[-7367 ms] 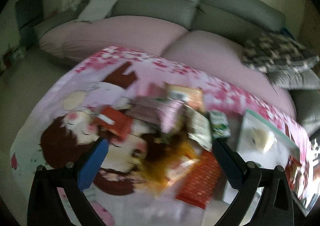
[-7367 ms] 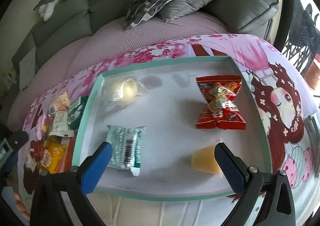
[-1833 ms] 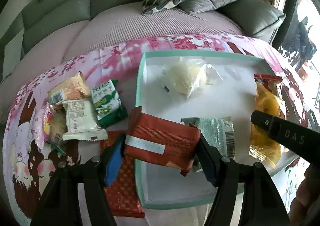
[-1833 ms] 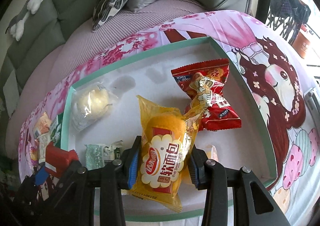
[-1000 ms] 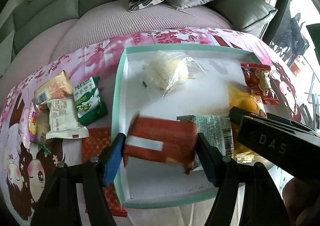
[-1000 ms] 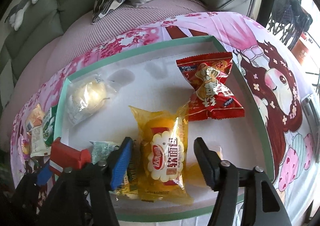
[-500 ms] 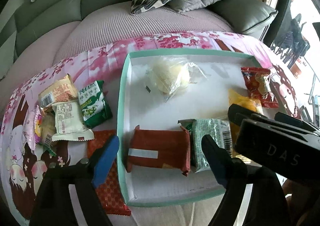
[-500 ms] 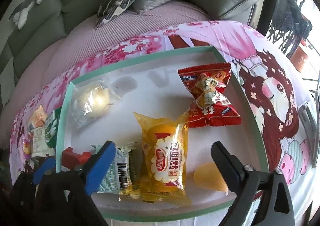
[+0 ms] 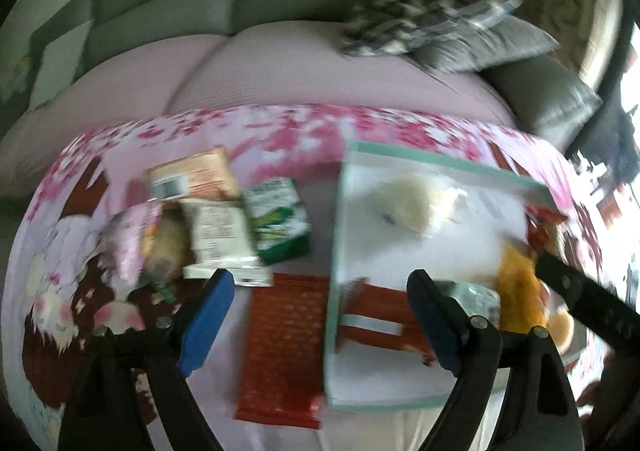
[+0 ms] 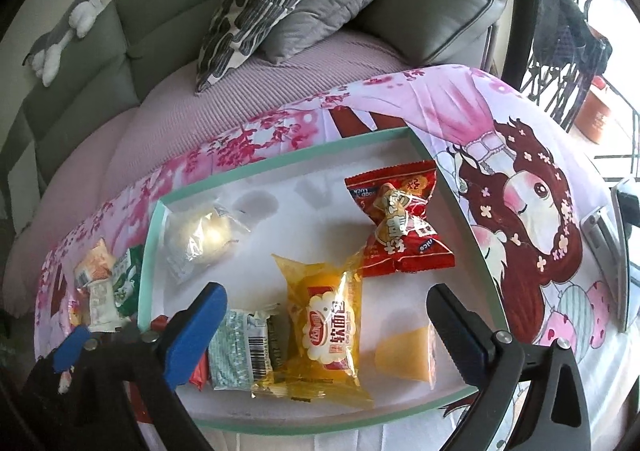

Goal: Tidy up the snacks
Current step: 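Move both tools back over the snack pile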

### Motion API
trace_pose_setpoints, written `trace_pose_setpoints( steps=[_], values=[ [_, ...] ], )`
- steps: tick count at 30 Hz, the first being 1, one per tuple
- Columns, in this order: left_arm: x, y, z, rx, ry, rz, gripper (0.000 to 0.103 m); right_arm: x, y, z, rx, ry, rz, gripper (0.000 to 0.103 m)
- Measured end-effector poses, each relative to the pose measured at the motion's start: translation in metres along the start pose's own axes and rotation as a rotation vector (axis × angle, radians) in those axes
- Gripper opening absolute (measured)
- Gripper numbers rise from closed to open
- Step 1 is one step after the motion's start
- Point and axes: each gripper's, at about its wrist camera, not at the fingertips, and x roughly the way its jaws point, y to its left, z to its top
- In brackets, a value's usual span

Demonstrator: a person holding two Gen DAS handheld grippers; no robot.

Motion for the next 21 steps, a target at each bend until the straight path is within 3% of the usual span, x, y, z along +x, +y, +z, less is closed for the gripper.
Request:
trace_pose_setpoints(
  steps=[7, 18, 21],
  values=[
    [0.000, 0.052, 0.000, -0.182, -0.012, 0.098, 0.089, 0.005, 0.016, -0.007, -0.050, 0.022, 0.010, 0.102],
    [0.002, 0.084, -0.006, -0.280, 0.002, 0.140, 0.090, 0.005, 0.047, -0.018, -0.132, 0.032, 0.049, 0.102],
    [0.004, 0.086, -0.006, -0.291, 0.001, 0.132, 0.101, 0.006, 0.048, -0.019, -0.135, 0.034, 0.049, 0.102]
  ],
)
